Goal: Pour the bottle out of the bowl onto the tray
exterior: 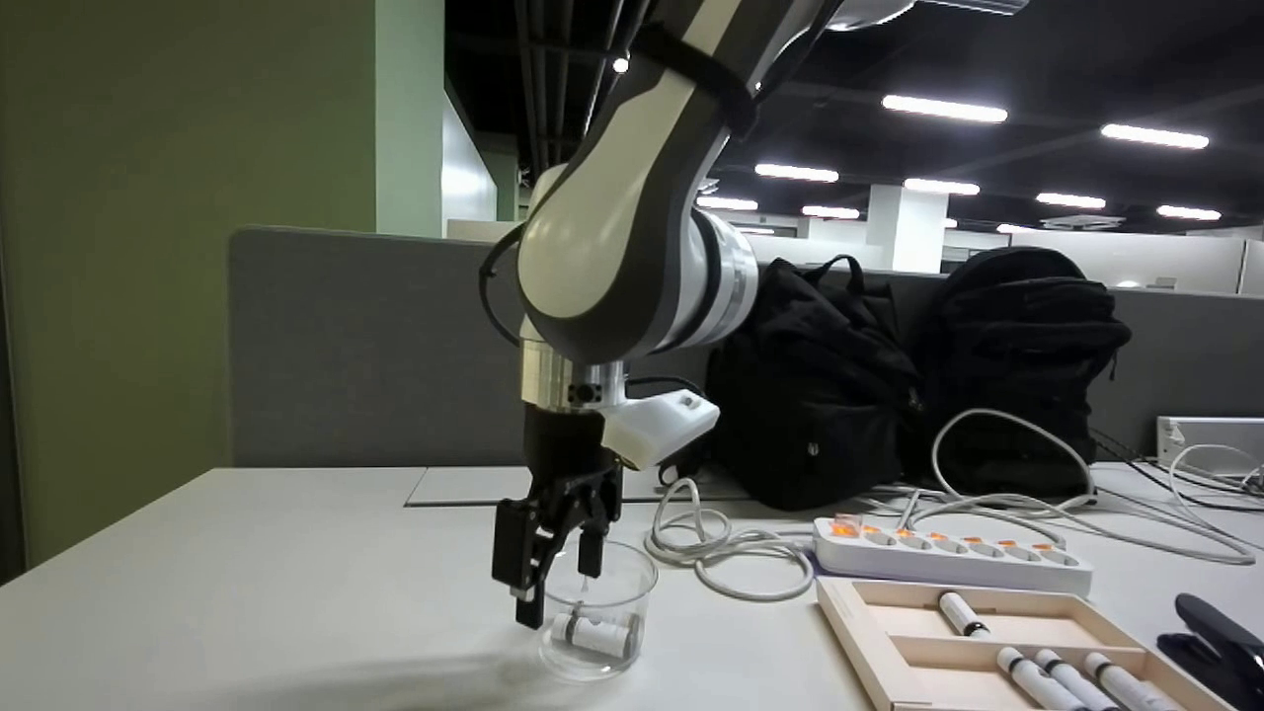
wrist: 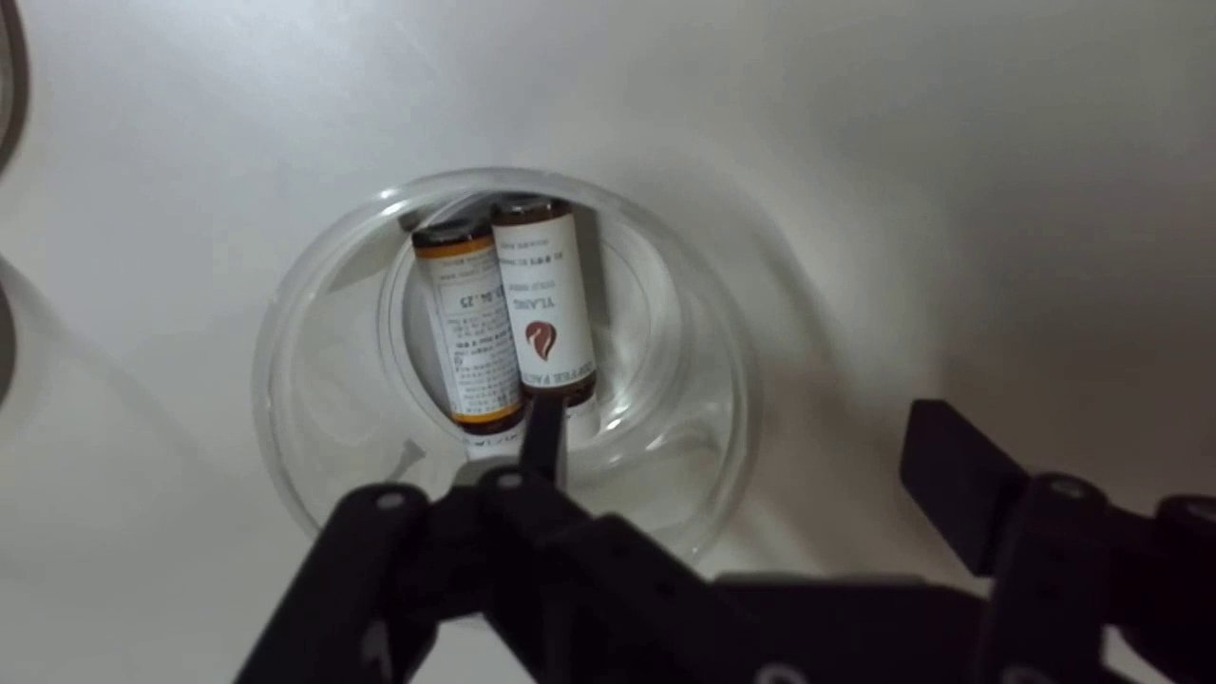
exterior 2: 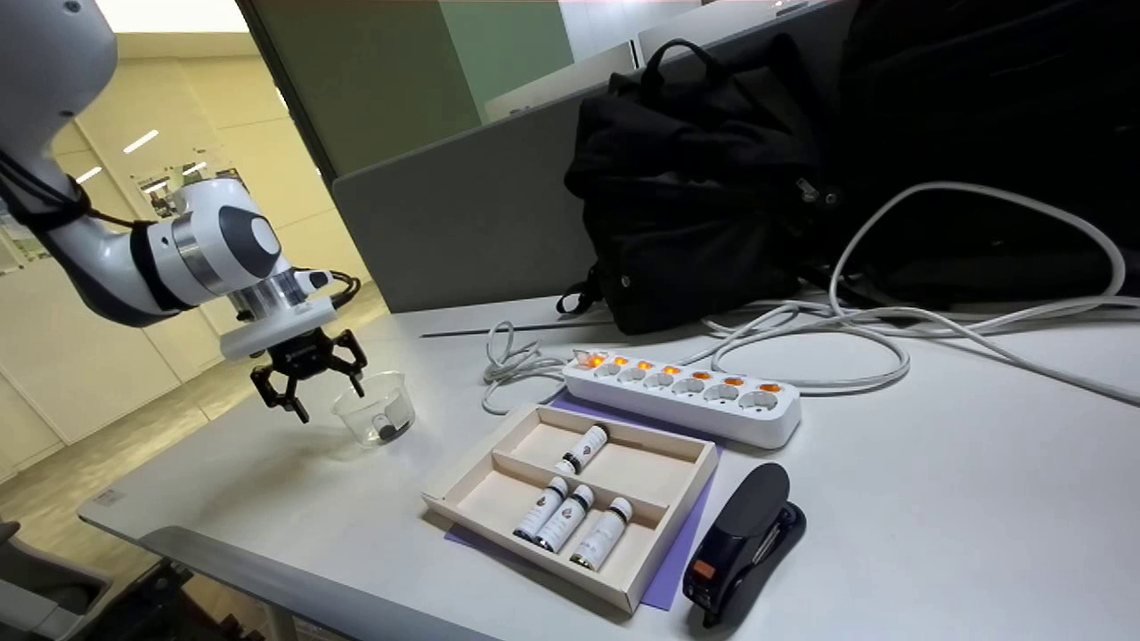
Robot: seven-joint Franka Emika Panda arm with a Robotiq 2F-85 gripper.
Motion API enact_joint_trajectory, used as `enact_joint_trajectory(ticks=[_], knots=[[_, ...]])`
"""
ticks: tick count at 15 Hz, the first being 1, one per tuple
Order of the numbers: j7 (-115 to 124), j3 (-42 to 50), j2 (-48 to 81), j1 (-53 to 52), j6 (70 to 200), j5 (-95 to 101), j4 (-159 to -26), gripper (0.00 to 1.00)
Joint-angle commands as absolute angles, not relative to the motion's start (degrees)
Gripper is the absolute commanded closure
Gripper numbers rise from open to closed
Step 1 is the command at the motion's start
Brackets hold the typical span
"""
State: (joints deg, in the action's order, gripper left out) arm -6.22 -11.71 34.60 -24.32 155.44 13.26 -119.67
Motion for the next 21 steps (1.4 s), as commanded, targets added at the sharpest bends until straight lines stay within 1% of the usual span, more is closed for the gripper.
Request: enact_joint_trajectory(ticks=[1, 4, 5, 8, 9, 11, 21], knots=[[-5.1, -11.1, 36.4, -24.9, 156.0, 14.5, -118.9, 0.40], [-5.0, -11.2, 37.0, -24.7, 155.6, 14.2, -119.0, 0.63], [-4.9, -11.2, 37.0, -24.5, 154.8, 13.8, -118.7, 0.69], [-5.3, -13.0, 37.2, -20.6, 146.8, 8.5, -116.6, 0.89], [-5.5, -13.1, 37.2, -19.4, 144.1, 6.8, -115.8, 0.97], [-6.4, -13.1, 37.1, -16.2, 138.3, 3.1, -114.2, 1.00], [-12.4, -11.9, 35.6, 2.3, 113.0, -17.7, -104.9, 0.99]])
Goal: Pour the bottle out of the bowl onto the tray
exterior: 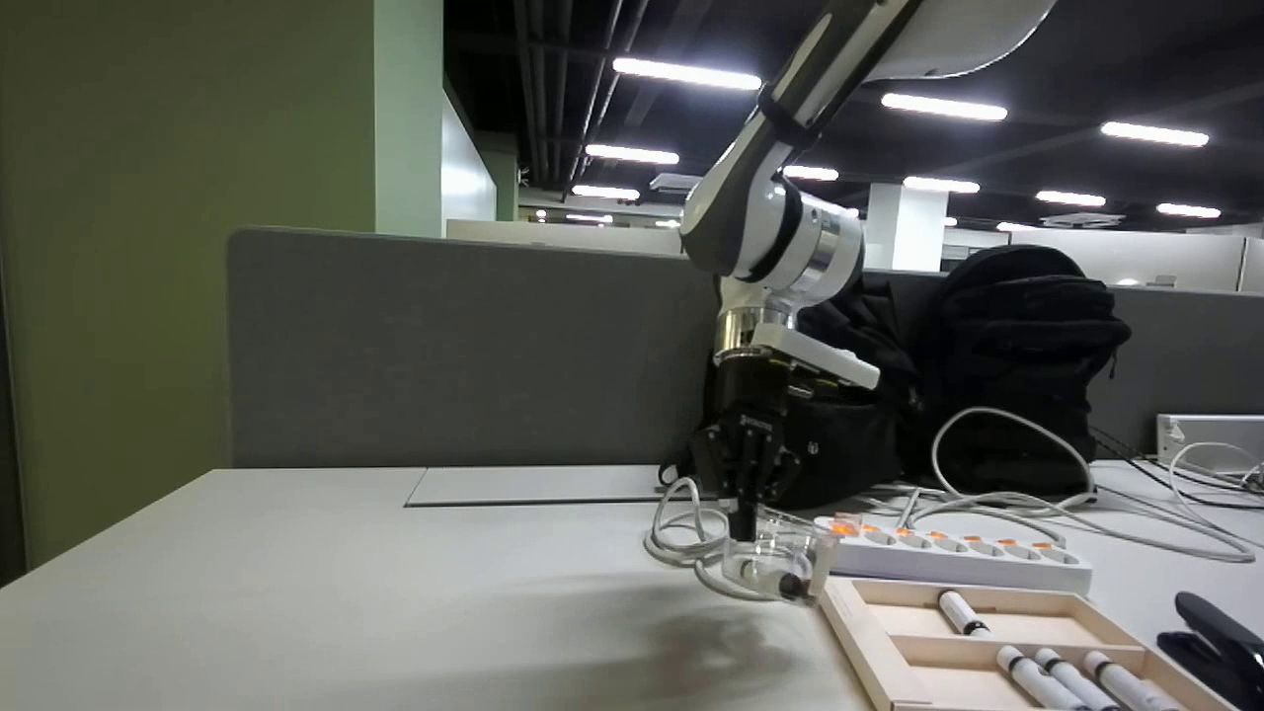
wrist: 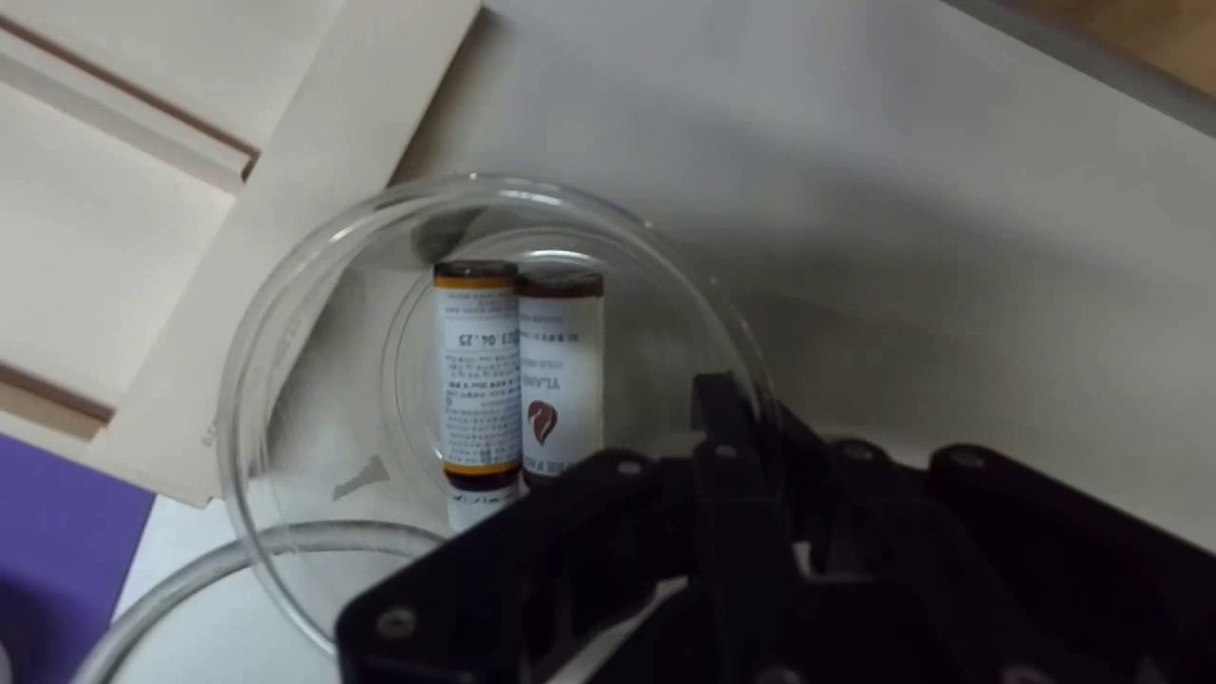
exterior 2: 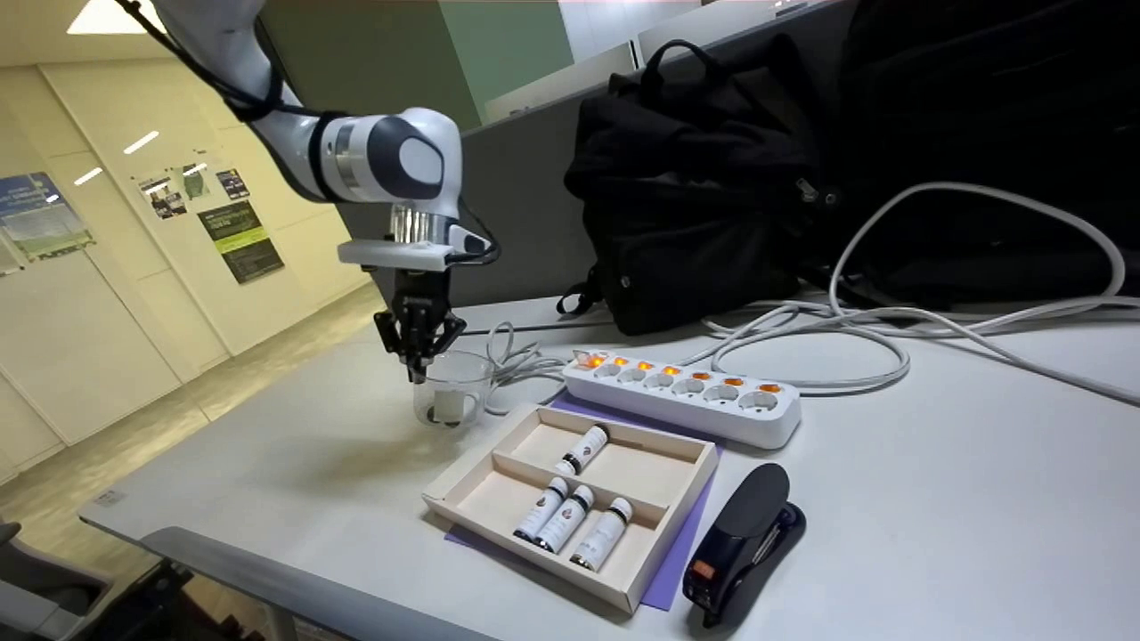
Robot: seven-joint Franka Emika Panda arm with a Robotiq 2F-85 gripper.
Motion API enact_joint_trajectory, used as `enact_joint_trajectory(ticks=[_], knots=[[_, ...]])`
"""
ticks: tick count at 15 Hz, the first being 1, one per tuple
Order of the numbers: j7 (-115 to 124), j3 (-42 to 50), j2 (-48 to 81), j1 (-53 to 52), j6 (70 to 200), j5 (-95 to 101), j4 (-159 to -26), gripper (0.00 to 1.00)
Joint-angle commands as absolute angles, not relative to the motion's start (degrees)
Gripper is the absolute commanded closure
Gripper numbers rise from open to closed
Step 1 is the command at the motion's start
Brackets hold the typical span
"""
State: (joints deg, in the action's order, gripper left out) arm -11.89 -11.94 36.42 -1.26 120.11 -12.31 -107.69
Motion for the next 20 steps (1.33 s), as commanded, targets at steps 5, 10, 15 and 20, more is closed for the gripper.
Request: enact_joint_trajectory(ticks=[5, 10, 15, 20], knots=[[-13.0, -10.4, 36.6, 8.2, 101.4, -29.8, -100.6, 0.99], [-15.4, -8.5, 35.0, 12.3, 94.4, -44.5, -101.1, 0.99], [-24.3, -4.9, 27.9, 13.4, 95.7, -59.6, -107.2, 0.99], [-33.0, 0.5, 18.2, 13.4, 95.1, -64.3, -114.2, 0.99]])
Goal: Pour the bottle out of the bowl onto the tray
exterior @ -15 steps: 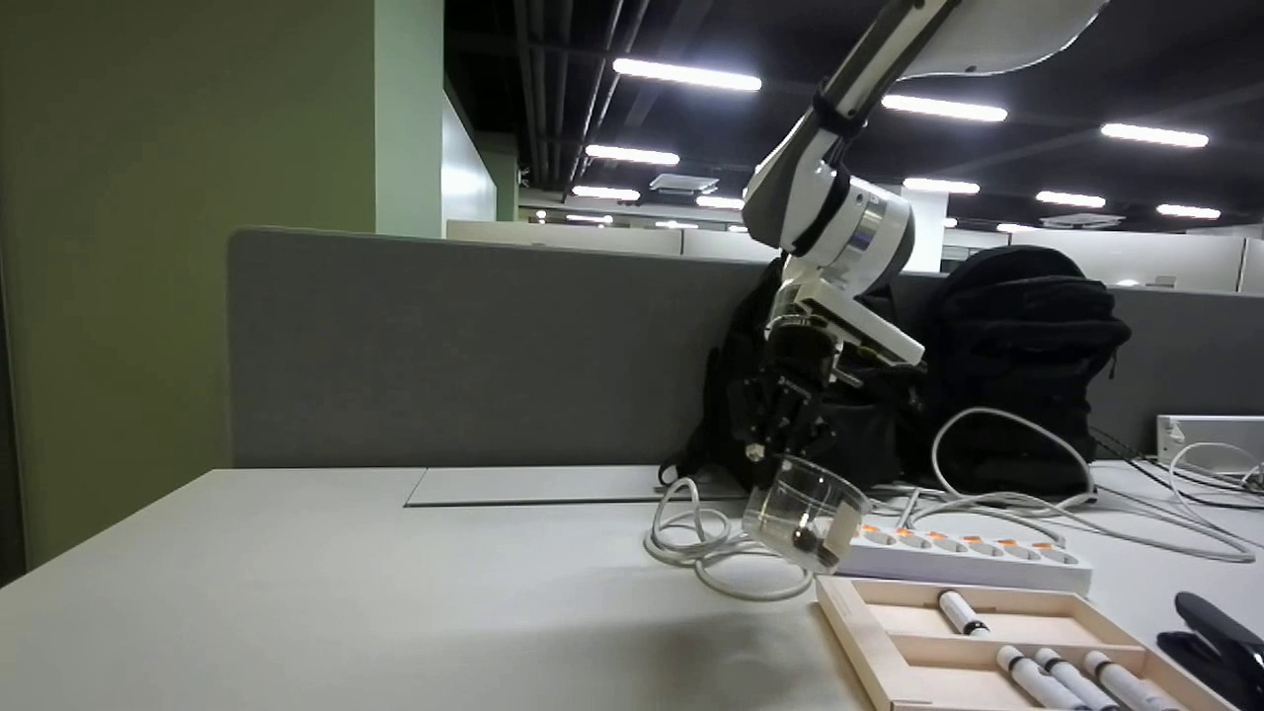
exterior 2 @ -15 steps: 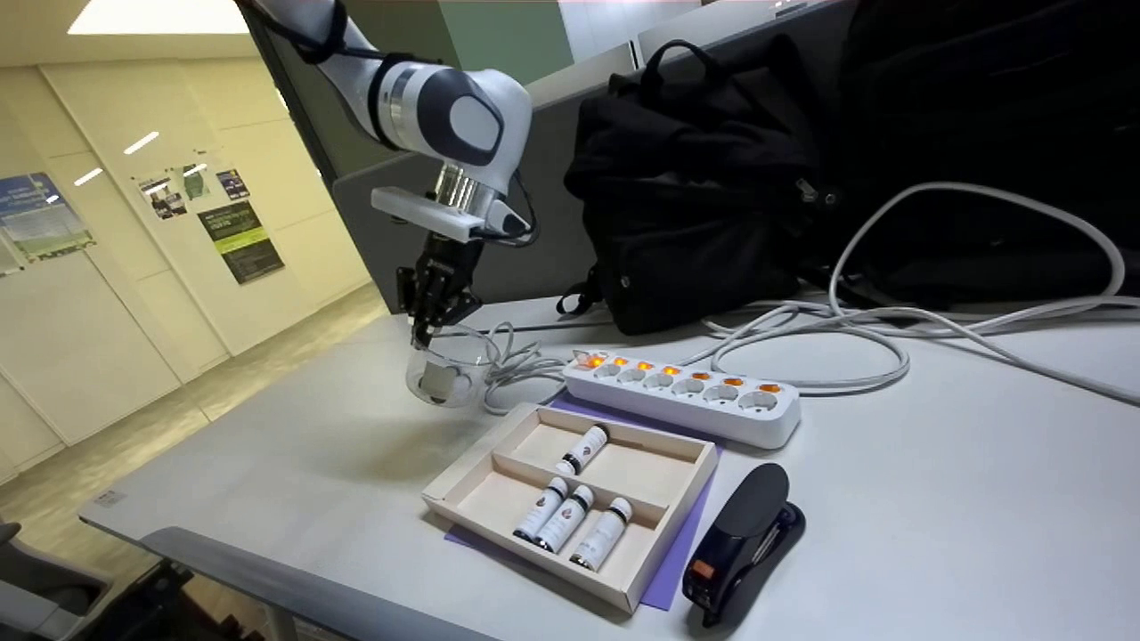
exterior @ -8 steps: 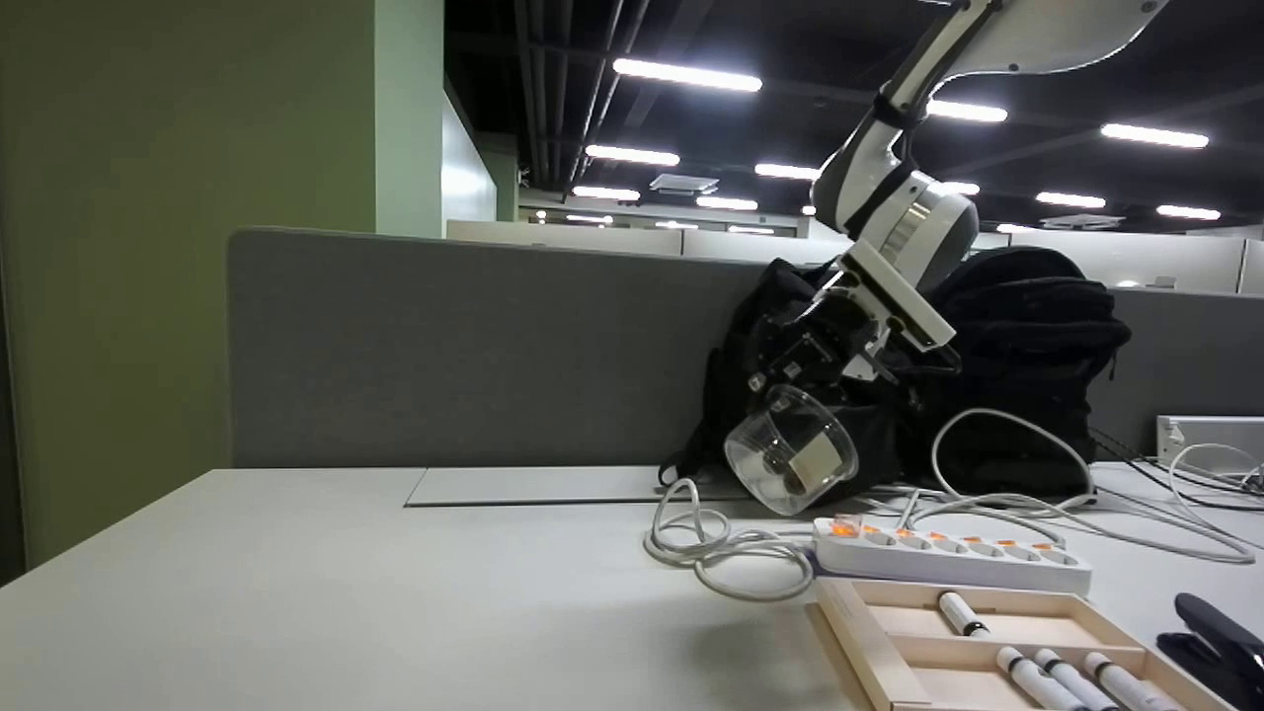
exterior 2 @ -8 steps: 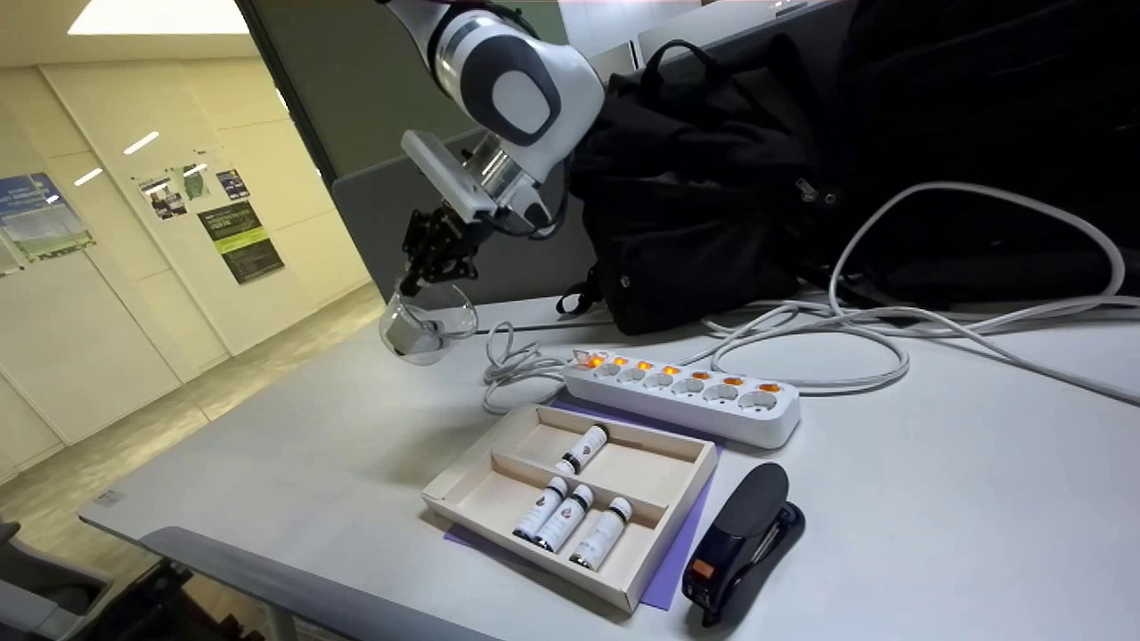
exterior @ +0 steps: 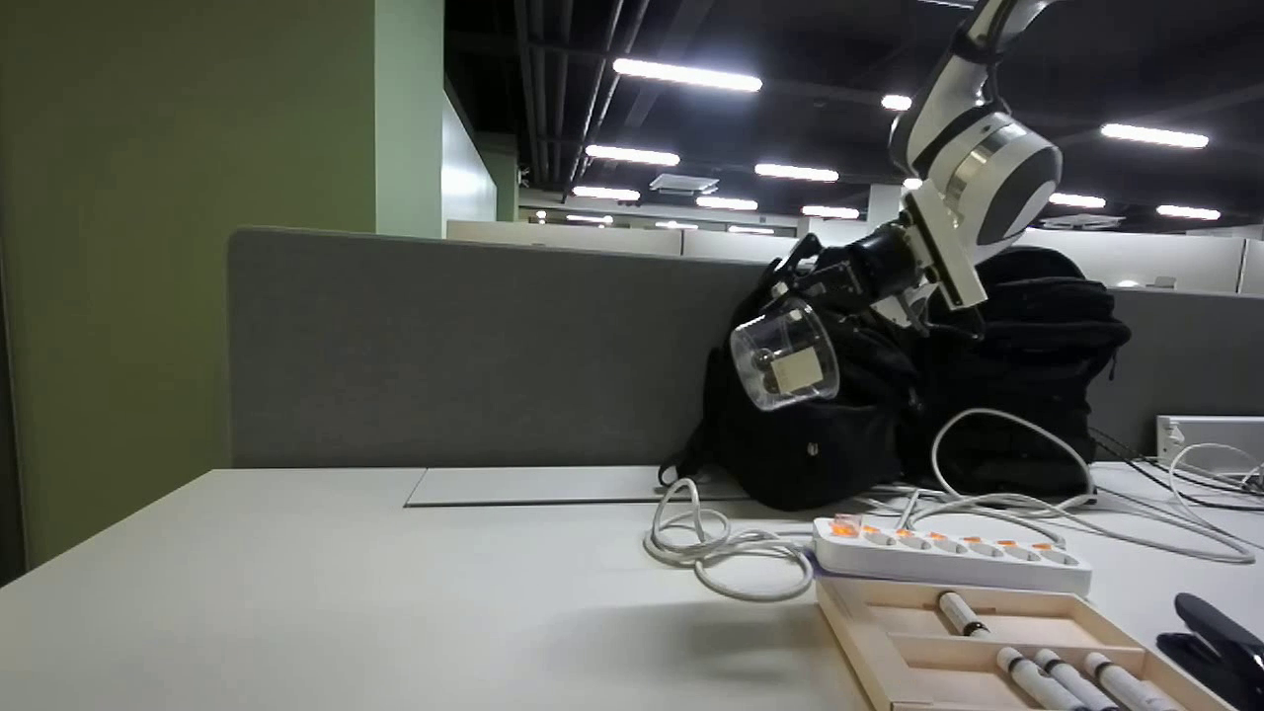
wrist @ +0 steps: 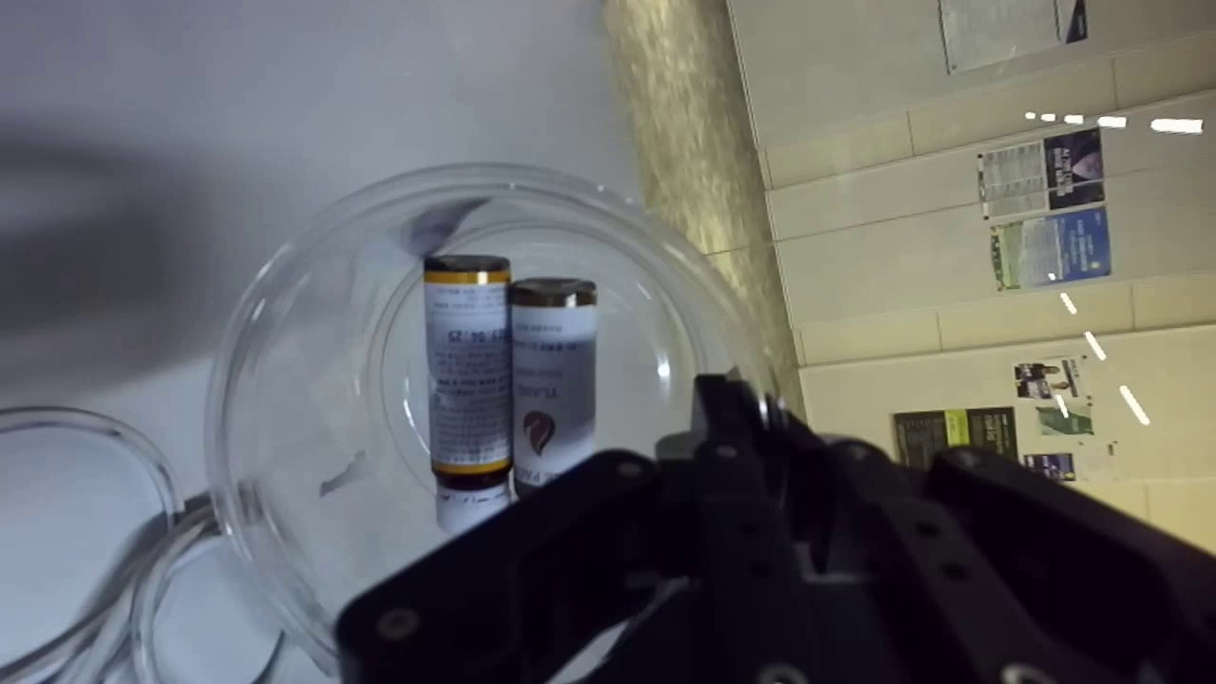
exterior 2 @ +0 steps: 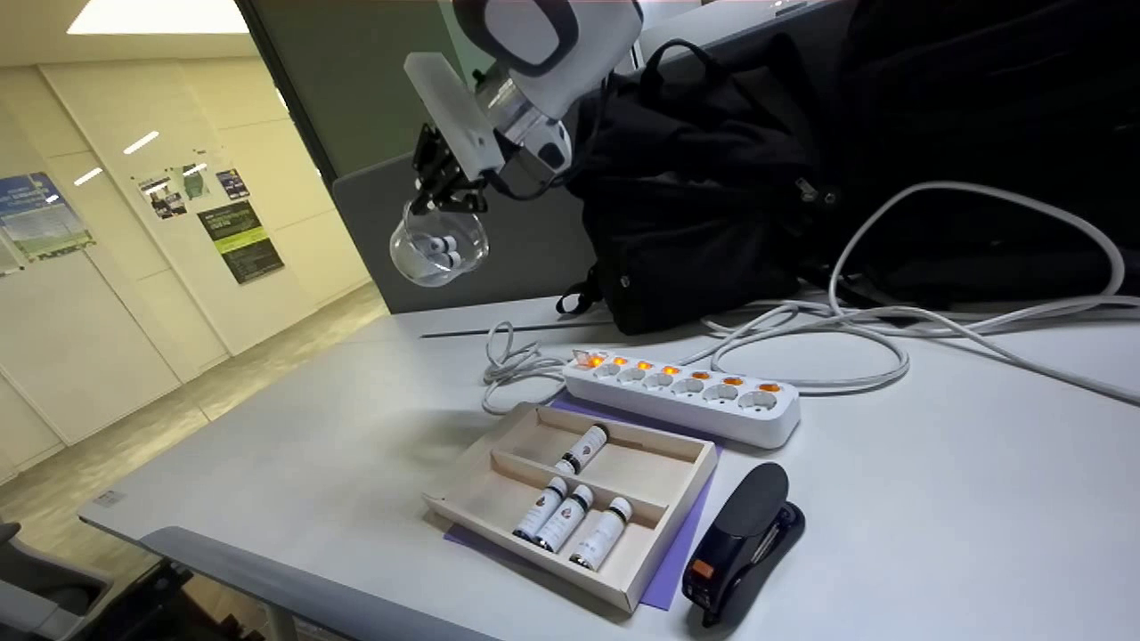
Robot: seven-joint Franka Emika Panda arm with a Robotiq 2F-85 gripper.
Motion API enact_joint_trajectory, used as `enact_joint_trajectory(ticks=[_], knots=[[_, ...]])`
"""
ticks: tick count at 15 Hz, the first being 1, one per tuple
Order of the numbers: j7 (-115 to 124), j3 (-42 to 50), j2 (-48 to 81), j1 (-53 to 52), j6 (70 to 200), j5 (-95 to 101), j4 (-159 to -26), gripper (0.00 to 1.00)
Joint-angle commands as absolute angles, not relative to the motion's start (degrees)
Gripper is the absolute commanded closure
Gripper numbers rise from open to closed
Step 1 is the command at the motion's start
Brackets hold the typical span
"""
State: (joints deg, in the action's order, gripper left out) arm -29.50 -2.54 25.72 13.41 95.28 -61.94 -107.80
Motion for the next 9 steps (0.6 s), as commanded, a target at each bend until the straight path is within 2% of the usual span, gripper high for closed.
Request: enact_joint_trajectory(ticks=[1, 4, 5, 9], knots=[[-33.8, 1.7, 16.6, 13.6, 95.1, -64.8, -115.4, 0.99], [-31.3, 5.5, 13.8, 12.8, 96.5, -62.6, -117.9, 0.99], [-33.2, 4.9, 17.0, 12.4, 95.0, -63.5, -114.6, 0.95], [-33.2, 6.3, 15.4, 12.5, 95.6, -63.1, -116.8, 0.95]])
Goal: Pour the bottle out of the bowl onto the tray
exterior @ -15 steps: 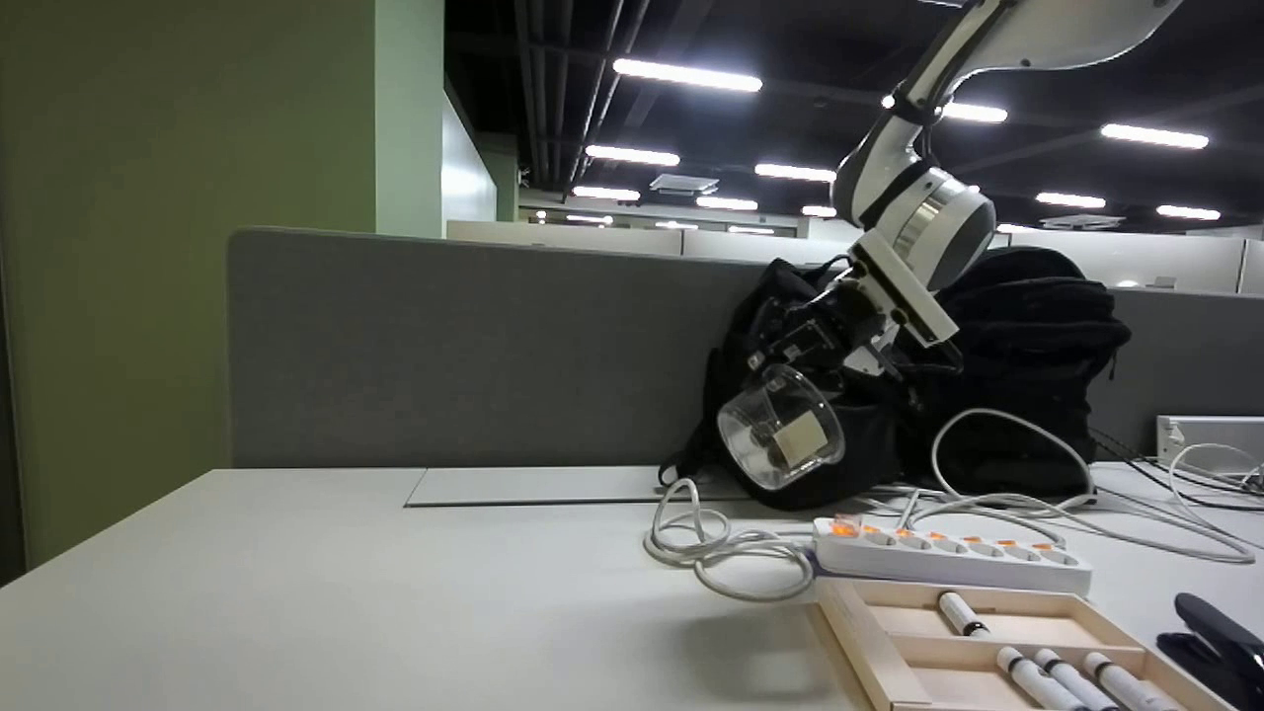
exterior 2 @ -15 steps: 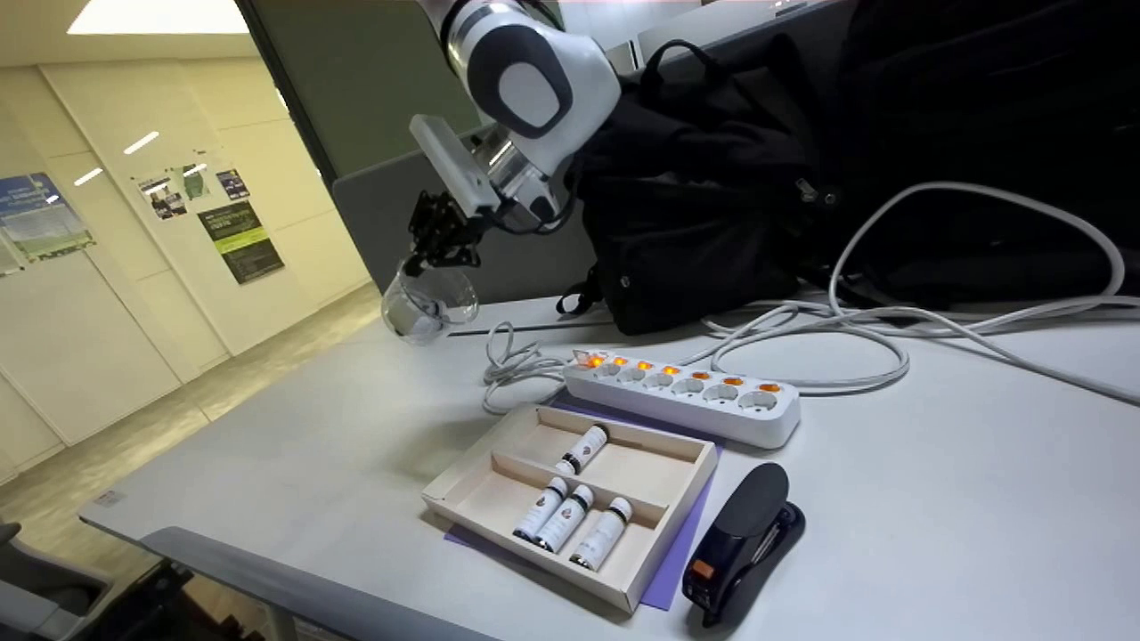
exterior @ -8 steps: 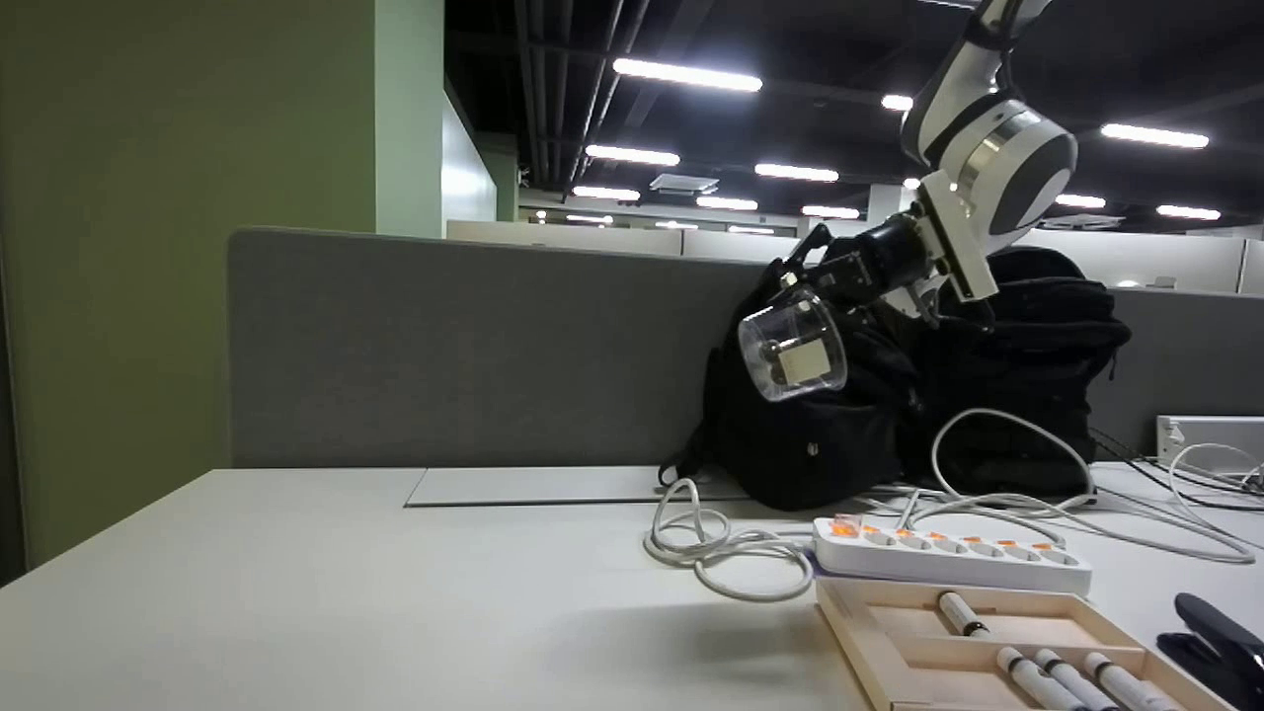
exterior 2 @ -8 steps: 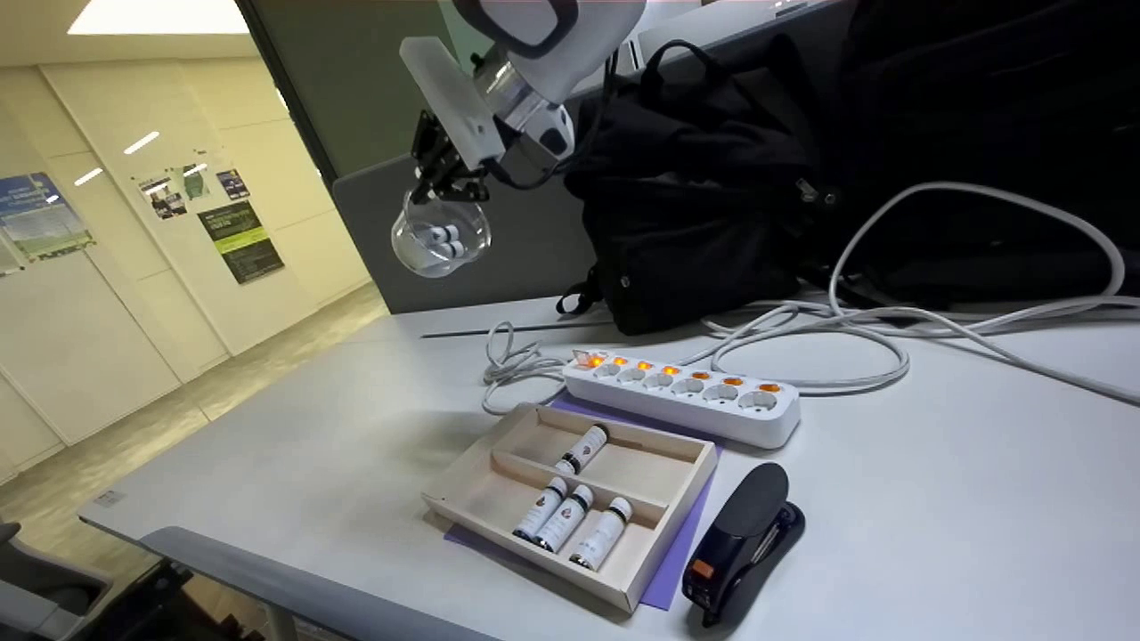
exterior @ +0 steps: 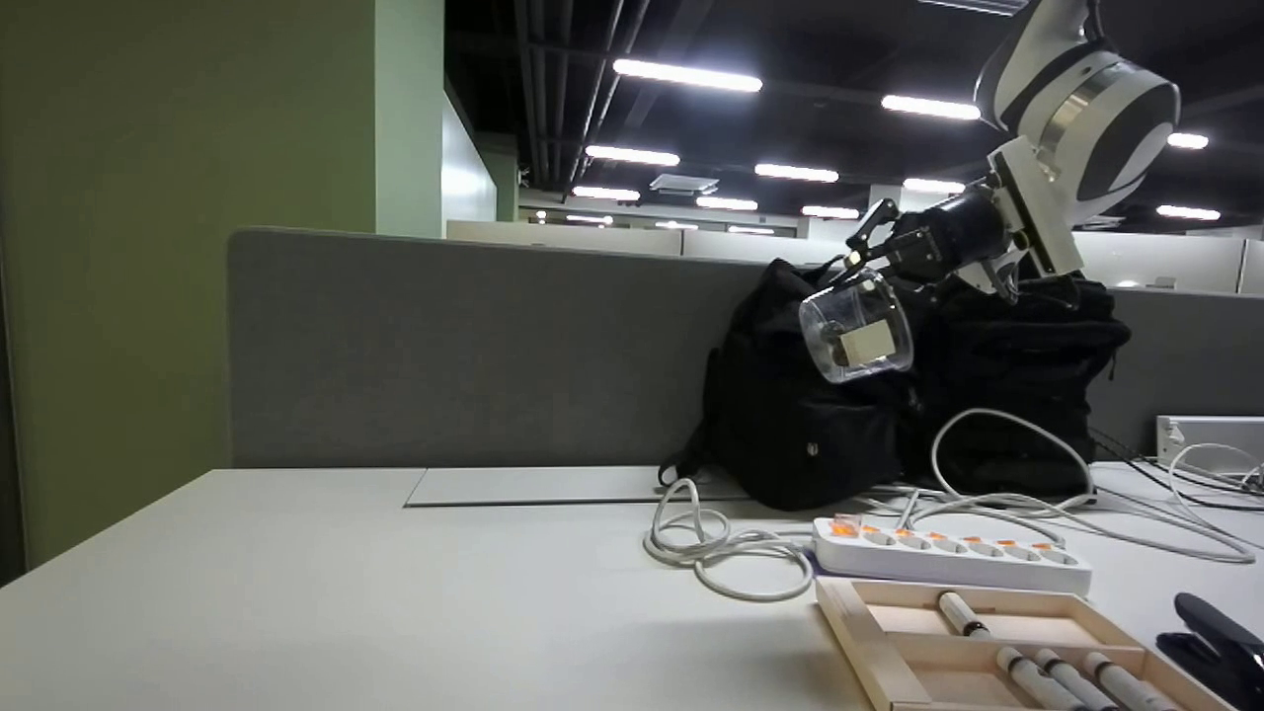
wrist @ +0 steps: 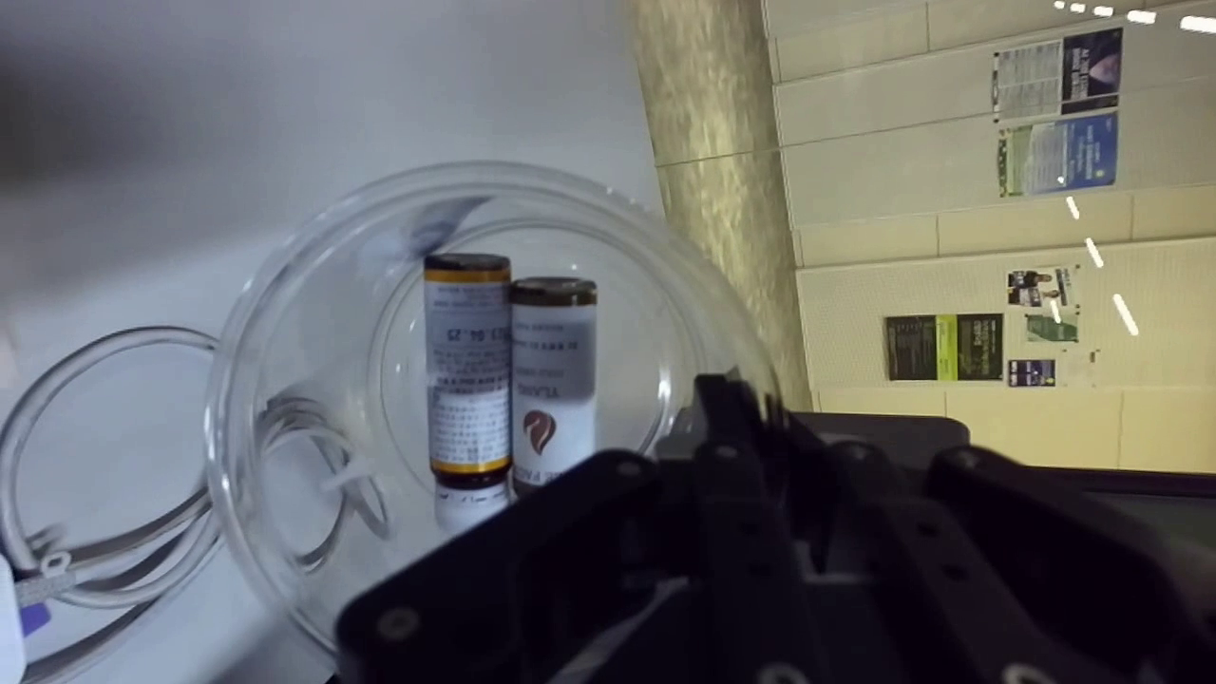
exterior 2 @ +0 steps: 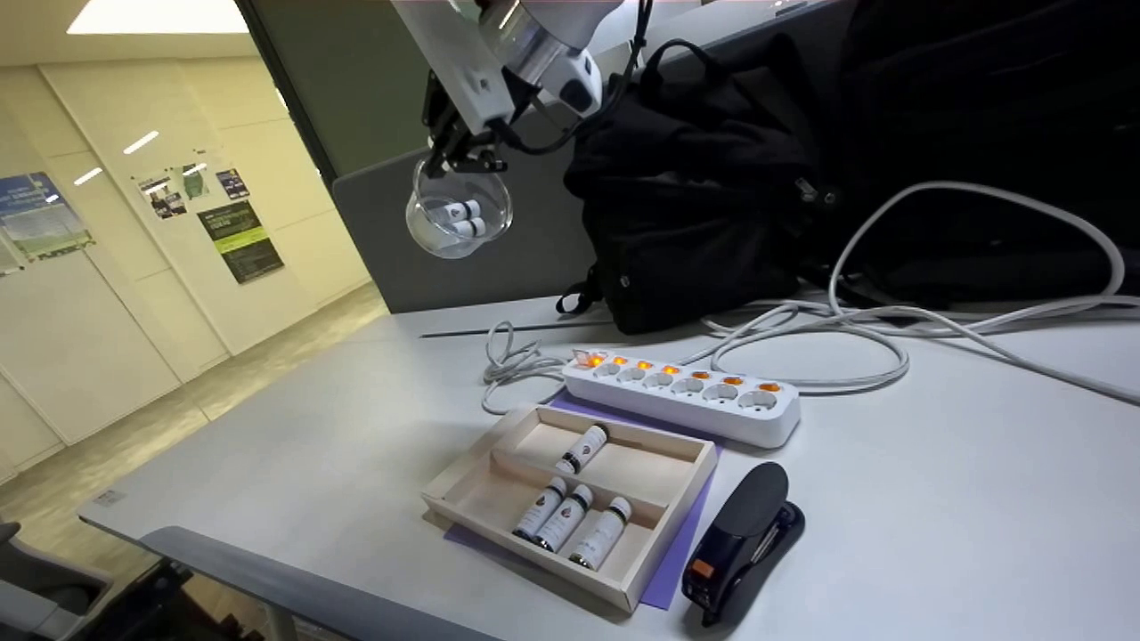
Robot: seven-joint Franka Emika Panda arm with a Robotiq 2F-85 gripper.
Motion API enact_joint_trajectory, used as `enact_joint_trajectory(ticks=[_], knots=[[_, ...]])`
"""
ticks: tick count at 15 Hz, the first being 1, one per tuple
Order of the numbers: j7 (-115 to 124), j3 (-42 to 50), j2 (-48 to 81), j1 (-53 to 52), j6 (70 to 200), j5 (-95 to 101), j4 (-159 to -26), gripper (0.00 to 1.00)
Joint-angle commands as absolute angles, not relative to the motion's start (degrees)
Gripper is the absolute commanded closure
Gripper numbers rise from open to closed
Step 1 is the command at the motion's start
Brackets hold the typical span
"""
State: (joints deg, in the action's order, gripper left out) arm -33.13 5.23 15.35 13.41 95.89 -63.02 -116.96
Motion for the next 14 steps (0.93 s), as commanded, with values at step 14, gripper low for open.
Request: enact_joint_trajectory(ticks=[14], knots=[[-41.1, 10.8, 20.7, 18.1, 85.4, -72.3, -118.3, 0.99]])
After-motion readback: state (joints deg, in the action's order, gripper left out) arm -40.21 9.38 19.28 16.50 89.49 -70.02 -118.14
